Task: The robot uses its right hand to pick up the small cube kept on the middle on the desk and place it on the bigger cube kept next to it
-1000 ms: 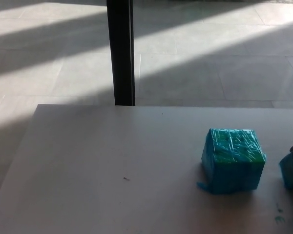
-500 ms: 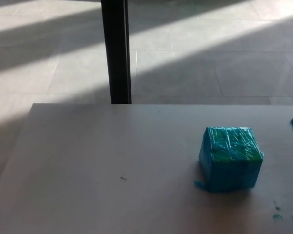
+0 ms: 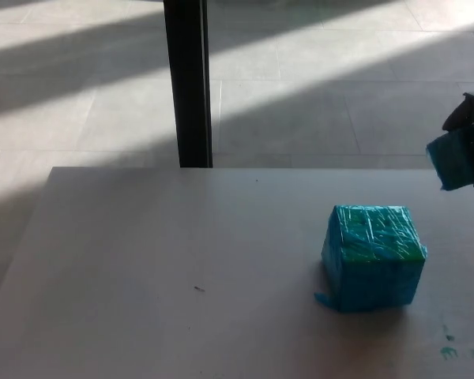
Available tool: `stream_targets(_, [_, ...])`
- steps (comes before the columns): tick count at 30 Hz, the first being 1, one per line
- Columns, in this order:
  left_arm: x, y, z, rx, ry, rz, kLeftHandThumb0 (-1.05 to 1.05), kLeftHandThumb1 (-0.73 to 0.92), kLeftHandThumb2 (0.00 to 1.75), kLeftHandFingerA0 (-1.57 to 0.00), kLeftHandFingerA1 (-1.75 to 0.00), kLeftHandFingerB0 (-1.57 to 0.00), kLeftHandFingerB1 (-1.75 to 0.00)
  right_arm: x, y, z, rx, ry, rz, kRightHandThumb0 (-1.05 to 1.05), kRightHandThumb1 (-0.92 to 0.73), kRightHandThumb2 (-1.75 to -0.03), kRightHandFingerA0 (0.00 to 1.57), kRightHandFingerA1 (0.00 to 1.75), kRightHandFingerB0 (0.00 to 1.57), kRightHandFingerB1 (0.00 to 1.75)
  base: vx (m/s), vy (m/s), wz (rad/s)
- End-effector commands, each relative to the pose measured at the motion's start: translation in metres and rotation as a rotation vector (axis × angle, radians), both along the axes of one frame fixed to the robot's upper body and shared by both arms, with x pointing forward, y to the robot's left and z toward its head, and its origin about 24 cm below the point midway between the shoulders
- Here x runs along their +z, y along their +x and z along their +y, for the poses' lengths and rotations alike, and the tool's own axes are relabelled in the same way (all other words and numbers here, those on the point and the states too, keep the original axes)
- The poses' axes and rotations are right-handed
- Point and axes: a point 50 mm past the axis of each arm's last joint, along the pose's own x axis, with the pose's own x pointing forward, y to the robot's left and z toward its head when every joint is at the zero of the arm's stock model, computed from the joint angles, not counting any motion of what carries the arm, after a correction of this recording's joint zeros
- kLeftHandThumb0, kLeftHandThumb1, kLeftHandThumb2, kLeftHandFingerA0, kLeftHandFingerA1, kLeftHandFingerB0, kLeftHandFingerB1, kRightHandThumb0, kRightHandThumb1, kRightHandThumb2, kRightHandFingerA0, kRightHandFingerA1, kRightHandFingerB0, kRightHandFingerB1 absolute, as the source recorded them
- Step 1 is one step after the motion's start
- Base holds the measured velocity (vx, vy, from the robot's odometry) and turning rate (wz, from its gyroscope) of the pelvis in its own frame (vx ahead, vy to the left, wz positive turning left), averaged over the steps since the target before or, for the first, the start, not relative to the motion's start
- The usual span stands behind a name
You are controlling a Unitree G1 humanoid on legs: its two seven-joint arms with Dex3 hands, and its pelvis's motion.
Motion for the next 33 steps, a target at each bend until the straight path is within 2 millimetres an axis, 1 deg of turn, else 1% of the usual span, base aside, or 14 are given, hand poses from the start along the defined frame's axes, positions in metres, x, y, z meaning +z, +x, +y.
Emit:
stream_targets(1, [0.004,-0.002,0.004,0.005,0.011,0.004,-1.00,0.90,0.68,-0.41,-0.53,-0.36,-0.38,-0.008,-0.005,0.018,0.105,0.010,0.088,-0.14,-0.60,-0.81,0.91,1.71,0.65,1.43,0.00,0.000,0.00])
stream_targets(14, [0.004,-0.003,0.005,0.009,0.017,-0.002,-1.03,0.89,0.67,-0.44,-0.55,-0.39,-0.38,-0.023,-0.009,0.049,0.197,-0.060,0.155,-0.29,-0.67,-0.67,0.77,1.74,0.68,1.53,0.00,0.000,0.00])
stream_targets(16, [0.004,-0.003,0.005,0.004,0.017,-0.001,-1.03,0.90,0.67,-0.43,-0.55,-0.38,-0.38,-0.025,-0.009,0.050,0.194,-0.073,0.165,-0.28,-0.67,-0.65,0.79,1.71,0.73,1.31,0.00,0.000,0.00])
stream_targets(21, [0.004,-0.004,0.006,0.008,0.011,-0.003,-1.02,0.89,0.68,-0.42,-0.56,-0.38,-0.39,-0.031,-0.004,0.051,0.174,-0.081,0.185,-0.26,-0.67,-0.67,0.79,1.75,0.69,1.51,0.00,0.000,0.00])
stream_targets(22, [0.004,-0.004,0.006,0.014,0.013,0.000,-0.99,0.67,1.13,-0.39,-0.60,-0.35,-0.50,-0.032,-0.003,0.051,0.168,-0.091,0.191,-0.27,-0.69,-0.67,0.80,1.75,0.70,1.43,0.00,0.000,0.00])
stream_targets(23, [0.004,-0.003,0.006,0.015,0.014,0.000,-0.99,0.67,1.13,-0.39,-0.60,-0.35,-0.50,-0.032,-0.003,0.051,0.166,-0.091,0.191,-0.27,-0.69,-0.67,0.80,1.75,0.70,1.43,0.00,0.000,0.00])
stream_targets(24, [0.005,-0.003,0.006,0.017,0.013,-0.002,-1.02,0.89,0.67,-0.43,-0.56,-0.38,-0.38,-0.032,-0.002,0.051,0.165,-0.097,0.199,-0.27,-0.68,-0.67,0.78,1.73,0.68,1.46,0.00,0.000,0.00])
stream_targets(25, [0.005,-0.002,0.006,0.025,0.004,-0.015,-1.02,0.88,0.67,-0.41,-0.57,-0.37,-0.40,-0.034,-0.002,0.051,0.164,-0.099,0.201,-0.27,-0.67,-0.68,0.78,1.74,0.66,1.51,0.00,0.000,0.00])
stream_targets(26, [0.005,-0.002,0.006,0.016,0.005,-0.013,-0.98,0.66,1.11,-0.37,-0.62,-0.32,-0.50,-0.034,-0.002,0.051,0.164,-0.100,0.205,-0.26,-0.66,-0.70,0.78,1.74,0.67,1.52,0.00,0.000,0.00])
stream_targets(27, [0.005,-0.002,0.006,0.011,0.011,-0.008,-1.04,0.89,0.67,-0.41,-0.57,-0.38,-0.39,-0.035,-0.001,0.052,0.158,-0.109,0.215,-0.26,-0.67,-0.69,0.74,1.75,0.63,1.57,0.00,0.000,0.00])
stream_targets(28, [0.005,-0.002,0.006,0.009,0.014,-0.006,-1.04,0.89,0.67,-0.41,-0.57,-0.38,-0.39,-0.035,0.000,0.052,0.155,-0.113,0.219,-0.26,-0.67,-0.69,0.74,1.75,0.63,1.57,0.00,0.000,0.00])
stream_targets(29, [0.006,-0.002,0.006,0.010,0.016,-0.005,-1.01,0.68,1.13,-0.40,-0.62,-0.34,-0.50,-0.036,0.000,0.052,0.154,-0.111,0.219,-0.25,-0.68,-0.70,0.76,1.75,0.65,1.57,0.00,0.000,0.00])
stream_targets(30, [0.006,-0.001,0.006,0.014,0.015,-0.009,-1.02,0.89,0.67,-0.41,-0.57,-0.38,-0.39,-0.039,0.000,0.053,0.152,-0.112,0.219,-0.26,-0.68,-0.67,0.75,1.75,0.65,1.57,0.00,0.000,0.00])
stream_targets(33, [0.008,0.000,0.006,0.003,0.009,-0.015,-1.03,0.89,0.67,-0.41,-0.58,-0.37,-0.39,-0.042,0.001,0.054,0.153,-0.121,0.219,-0.25,-0.70,-0.68,0.73,1.75,0.63,1.58,0.00,0.000,0.00])
